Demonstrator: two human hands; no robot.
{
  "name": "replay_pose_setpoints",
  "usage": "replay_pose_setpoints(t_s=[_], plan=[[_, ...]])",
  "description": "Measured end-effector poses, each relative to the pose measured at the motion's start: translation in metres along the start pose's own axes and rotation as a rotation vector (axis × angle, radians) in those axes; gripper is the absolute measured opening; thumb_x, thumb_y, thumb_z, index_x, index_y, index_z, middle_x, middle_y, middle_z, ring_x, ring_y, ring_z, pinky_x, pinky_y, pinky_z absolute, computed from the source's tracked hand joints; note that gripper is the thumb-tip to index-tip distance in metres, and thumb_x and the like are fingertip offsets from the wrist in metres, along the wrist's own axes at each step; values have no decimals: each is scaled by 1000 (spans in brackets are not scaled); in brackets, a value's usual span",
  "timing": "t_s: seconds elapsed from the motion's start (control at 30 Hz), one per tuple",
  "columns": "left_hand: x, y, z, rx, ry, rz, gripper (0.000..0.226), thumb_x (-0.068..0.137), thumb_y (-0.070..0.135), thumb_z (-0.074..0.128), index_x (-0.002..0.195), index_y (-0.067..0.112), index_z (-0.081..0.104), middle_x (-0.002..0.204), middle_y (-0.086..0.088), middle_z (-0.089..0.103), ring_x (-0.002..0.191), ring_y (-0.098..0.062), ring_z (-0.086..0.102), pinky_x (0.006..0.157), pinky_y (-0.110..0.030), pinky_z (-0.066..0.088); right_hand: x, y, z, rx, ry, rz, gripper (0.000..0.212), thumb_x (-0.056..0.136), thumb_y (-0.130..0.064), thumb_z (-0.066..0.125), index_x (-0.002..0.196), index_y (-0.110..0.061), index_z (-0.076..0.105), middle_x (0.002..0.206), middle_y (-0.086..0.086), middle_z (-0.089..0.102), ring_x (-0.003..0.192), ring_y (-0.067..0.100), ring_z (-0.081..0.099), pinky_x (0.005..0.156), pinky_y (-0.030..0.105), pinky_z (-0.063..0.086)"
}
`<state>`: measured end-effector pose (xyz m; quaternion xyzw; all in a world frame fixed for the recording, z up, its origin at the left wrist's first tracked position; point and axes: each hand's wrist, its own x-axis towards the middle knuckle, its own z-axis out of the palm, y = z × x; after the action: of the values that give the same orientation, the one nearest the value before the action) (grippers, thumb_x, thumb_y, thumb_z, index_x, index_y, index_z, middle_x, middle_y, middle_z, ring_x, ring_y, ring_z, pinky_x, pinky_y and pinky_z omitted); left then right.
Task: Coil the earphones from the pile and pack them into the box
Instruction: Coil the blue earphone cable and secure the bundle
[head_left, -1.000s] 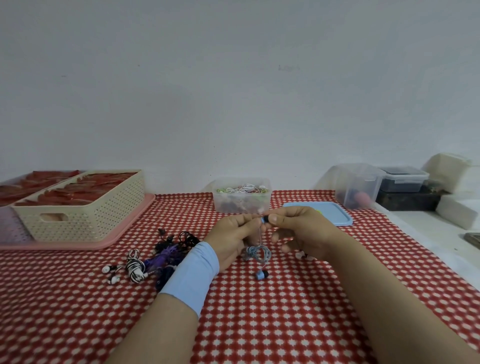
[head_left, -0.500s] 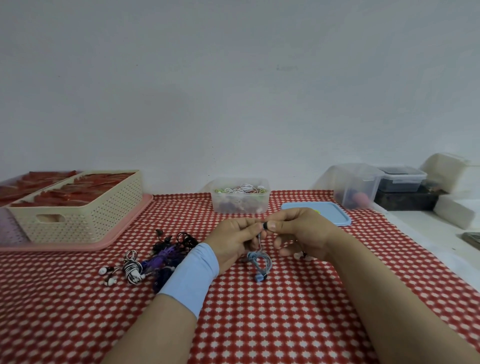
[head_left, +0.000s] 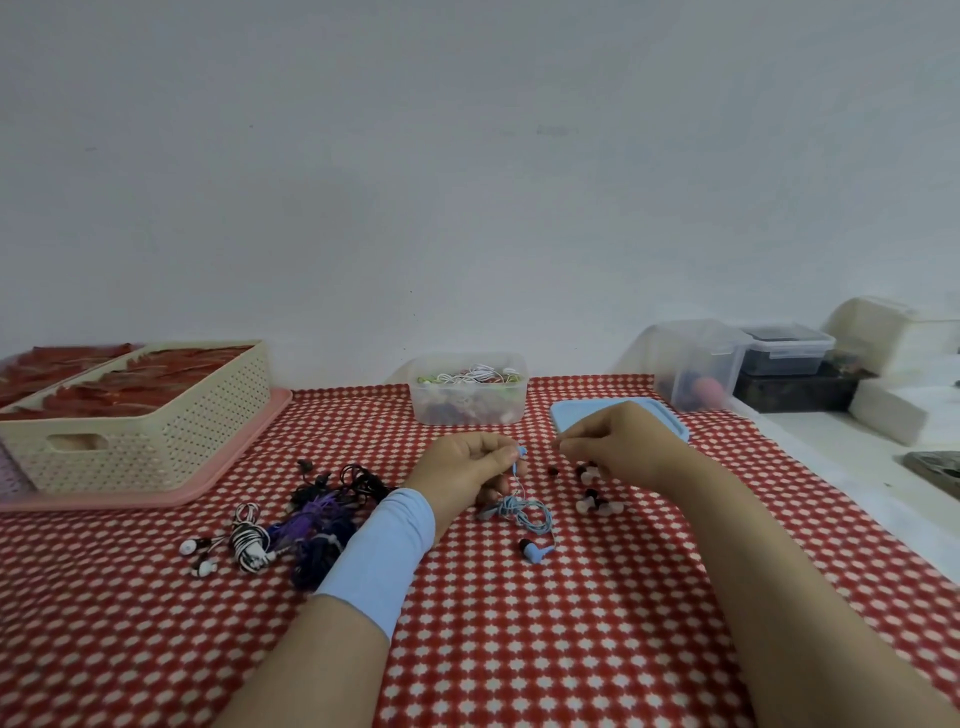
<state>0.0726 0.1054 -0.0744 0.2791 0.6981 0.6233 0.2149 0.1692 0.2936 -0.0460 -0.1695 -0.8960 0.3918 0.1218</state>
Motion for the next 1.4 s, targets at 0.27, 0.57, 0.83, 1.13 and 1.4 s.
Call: replay_pose_setpoints(t_s=[0.27,0.57,0.83,1.13,1.4], plan=[[-2,0,1,38,25,11,10,96,13,62,97,13,72,78,3,74,63,-8,59,59,-20,50,7,14,-2,-275,40,40,14,90,-18,72,97,-27,81,103,-10,76,92,7,63,90,25,49],[-2,-1,0,26,32,24,11,96,13,60,97,12,71,79,1,74,63,-9,59,59,-21,50,2,4,2,-241,24,-7,5,88,-27,75,90,-25,80,89,-11,74,84,5,65,76,22,51],[-1,-3,-2,-86,39,8,11,96,14,60,100,12,71,85,-5,74,66,-13,58,58,-23,48,-4,-13,21,332,51,-17,8,93,-14,68,95,-14,76,79,2,76,46,13,50,42,22,40],[-1,-1,-2,-178,42,4,12,97,14,59,101,11,71,80,-2,72,64,-12,57,58,-22,49,-5,-17,28,552,-50,5,13,90,-15,74,99,-8,77,60,7,59,41,10,39,40,22,28],[-2,-1,-4,-205,24,-4,14,97,14,59,104,11,71,79,0,71,63,-10,57,67,-27,49,-1,-17,30,761,-102,25,13,93,-11,68,103,-5,74,86,8,73,49,10,46,39,19,29]])
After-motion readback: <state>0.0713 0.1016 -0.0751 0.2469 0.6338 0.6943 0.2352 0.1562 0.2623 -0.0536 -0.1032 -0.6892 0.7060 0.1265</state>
